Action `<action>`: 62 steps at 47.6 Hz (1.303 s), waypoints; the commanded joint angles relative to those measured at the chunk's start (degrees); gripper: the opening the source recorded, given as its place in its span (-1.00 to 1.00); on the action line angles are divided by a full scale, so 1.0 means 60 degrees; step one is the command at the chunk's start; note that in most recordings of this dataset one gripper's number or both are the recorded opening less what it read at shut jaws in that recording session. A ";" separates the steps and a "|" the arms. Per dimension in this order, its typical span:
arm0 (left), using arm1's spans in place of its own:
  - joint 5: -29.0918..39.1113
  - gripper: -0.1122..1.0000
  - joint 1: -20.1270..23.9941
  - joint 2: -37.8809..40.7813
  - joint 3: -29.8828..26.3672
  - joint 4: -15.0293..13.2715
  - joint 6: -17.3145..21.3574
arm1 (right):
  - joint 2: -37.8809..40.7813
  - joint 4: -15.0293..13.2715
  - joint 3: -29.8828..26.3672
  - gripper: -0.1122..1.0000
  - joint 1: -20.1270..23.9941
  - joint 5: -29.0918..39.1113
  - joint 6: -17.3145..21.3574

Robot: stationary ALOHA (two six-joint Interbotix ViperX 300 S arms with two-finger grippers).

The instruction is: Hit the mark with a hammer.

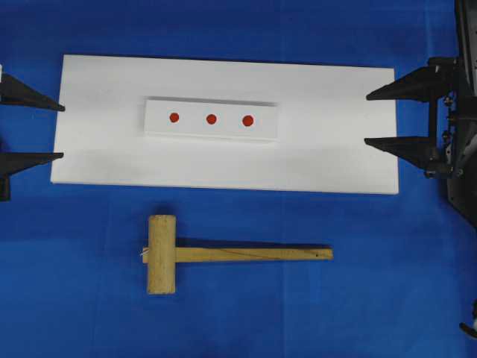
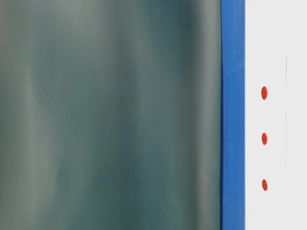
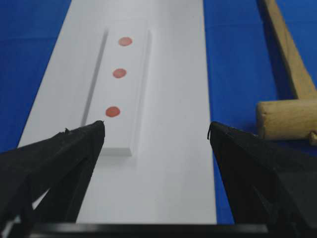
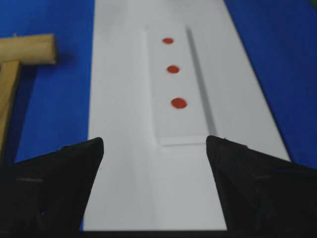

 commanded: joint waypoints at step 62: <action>-0.0059 0.71 0.0044 0.0059 -0.0088 -0.0029 0.0000 | -0.0044 -0.0278 -0.0103 0.41 0.0571 -0.0908 -0.0073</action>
